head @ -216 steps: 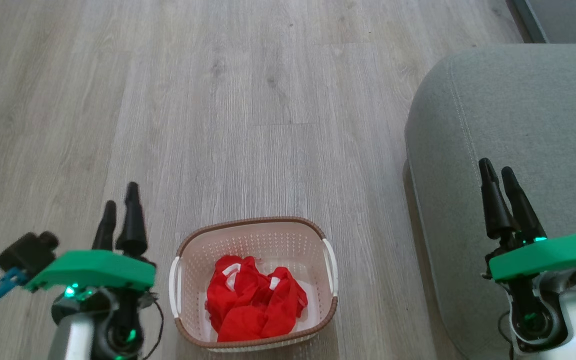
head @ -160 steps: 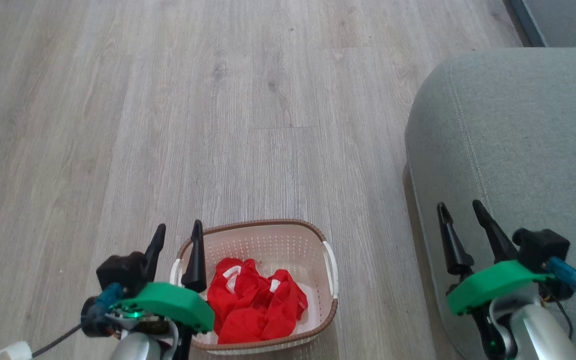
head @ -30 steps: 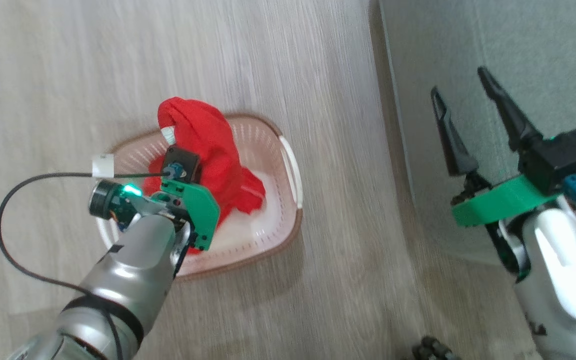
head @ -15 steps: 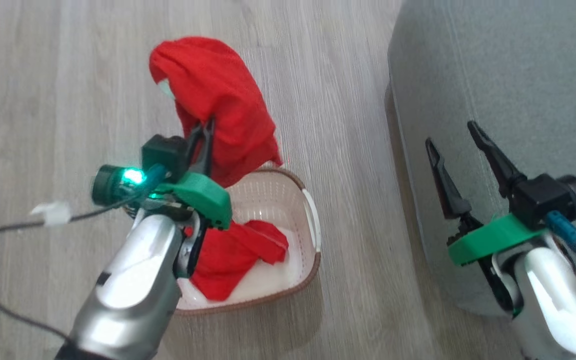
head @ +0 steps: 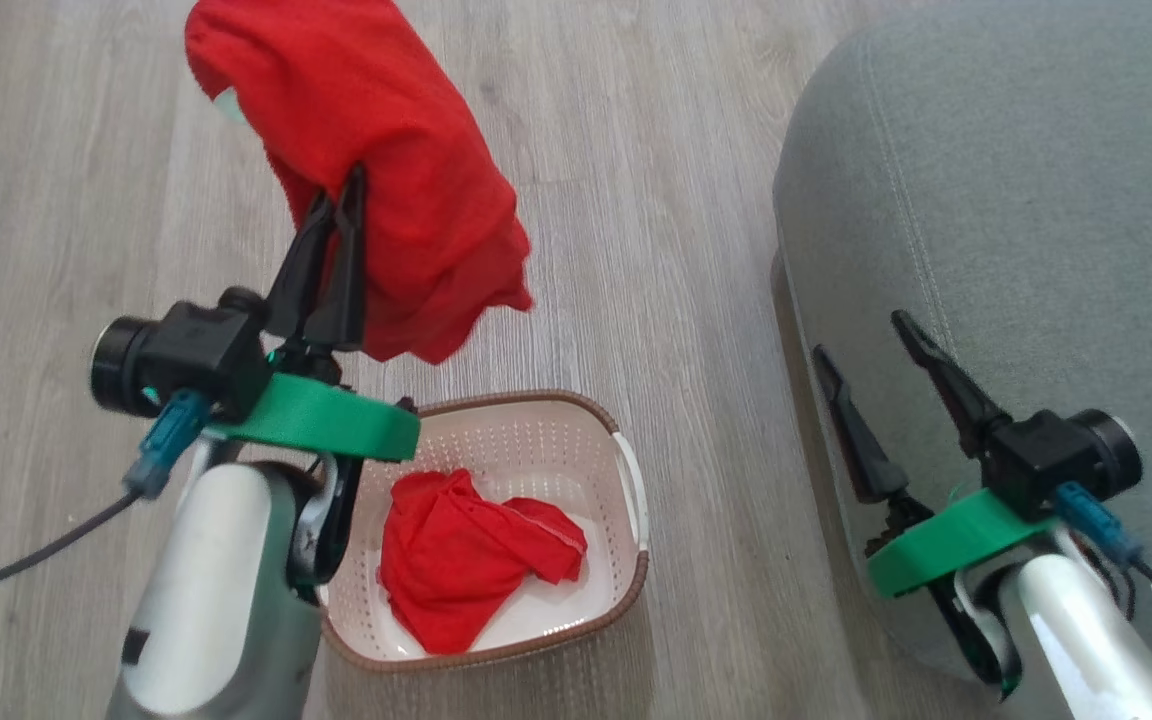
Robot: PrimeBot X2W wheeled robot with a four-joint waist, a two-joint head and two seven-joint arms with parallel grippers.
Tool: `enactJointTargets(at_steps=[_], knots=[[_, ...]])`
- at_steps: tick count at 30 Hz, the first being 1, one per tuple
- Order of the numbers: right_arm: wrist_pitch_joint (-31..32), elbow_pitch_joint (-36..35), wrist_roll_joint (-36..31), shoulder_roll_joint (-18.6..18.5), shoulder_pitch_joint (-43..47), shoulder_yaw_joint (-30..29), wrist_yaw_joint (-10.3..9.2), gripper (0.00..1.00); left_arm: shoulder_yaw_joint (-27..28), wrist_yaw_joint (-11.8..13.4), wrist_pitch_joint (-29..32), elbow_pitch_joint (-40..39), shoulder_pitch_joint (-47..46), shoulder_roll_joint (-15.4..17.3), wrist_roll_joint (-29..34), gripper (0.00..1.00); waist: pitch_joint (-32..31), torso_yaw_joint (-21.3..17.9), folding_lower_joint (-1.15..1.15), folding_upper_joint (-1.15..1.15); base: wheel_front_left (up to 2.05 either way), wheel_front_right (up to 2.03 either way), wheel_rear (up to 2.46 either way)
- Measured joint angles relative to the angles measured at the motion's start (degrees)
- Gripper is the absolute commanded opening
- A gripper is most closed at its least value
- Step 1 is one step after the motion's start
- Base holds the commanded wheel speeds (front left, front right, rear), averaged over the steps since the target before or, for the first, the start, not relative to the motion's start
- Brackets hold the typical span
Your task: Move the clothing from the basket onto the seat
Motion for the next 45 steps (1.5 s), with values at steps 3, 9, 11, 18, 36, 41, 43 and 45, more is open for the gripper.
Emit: enactJointTargets(at_steps=[3, 9, 11, 18, 36, 41, 43, 45], knots=[[0.00, -0.19, -0.01, 0.11, 0.58, 1.14, 0.00, 1.00, 1.72, -1.87, -0.19, -2.05, 1.83, -0.41, 0.47, 0.00, -0.96, 0.04, 0.00, 0.00, 0.00, 0.00, 0.00], [0.00, -1.27, 0.00, 0.10, 0.93, 1.94, 0.00, 1.00, 1.88, -3.89, -0.22, -2.63, 3.77, -0.73, 1.08, 0.00, -2.10, -0.02, 0.00, 0.00, 0.00, 0.00, 0.00], [0.00, -1.72, 0.27, 0.01, 1.52, 2.42, 0.00, 1.00, 1.83, -4.50, -0.23, -3.15, 3.77, -0.74, 1.00, 0.00, -2.28, -0.01, 0.00, 0.00, 0.00, 0.00, 0.00], [0.00, -4.83, 0.48, -2.19, 1.35, 6.66, 0.00, 1.00, -0.93, -8.68, -0.23, -2.68, 3.75, -0.79, 2.11, 0.00, -2.27, -0.12, 0.00, 0.00, 0.00, 0.00, 0.00], [0.00, -6.10, -1.69, -11.03, -6.20, 19.81, 0.00, 1.00, -24.82, -9.93, -0.23, -0.03, -2.45, 6.39, 2.47, 0.00, 0.00, 1.46, 0.01, 0.00, 0.00, 0.00, 0.00], [0.00, -4.71, -2.81, -13.04, -8.19, 23.31, 0.00, 1.00, -27.87, -9.93, -0.23, 0.63, -3.83, 7.17, 2.43, 0.00, 0.04, 1.78, 0.01, 0.00, 0.00, 0.00, 0.00], [0.00, -4.21, -3.48, -13.69, -9.01, 24.86, 0.00, 1.00, -29.55, -9.93, -0.23, 1.04, -4.61, 7.48, 2.40, 0.00, -0.01, 1.87, 0.01, 0.00, 0.00, 0.00, 0.00], [0.00, -4.01, -4.20, -14.22, -10.09, 27.27, 0.00, 1.00, -31.56, -9.93, -0.23, 1.58, -5.30, 7.94, 1.87, 0.00, -0.08, 1.87, 0.01, 0.00, 0.00, 0.00, 0.00]])
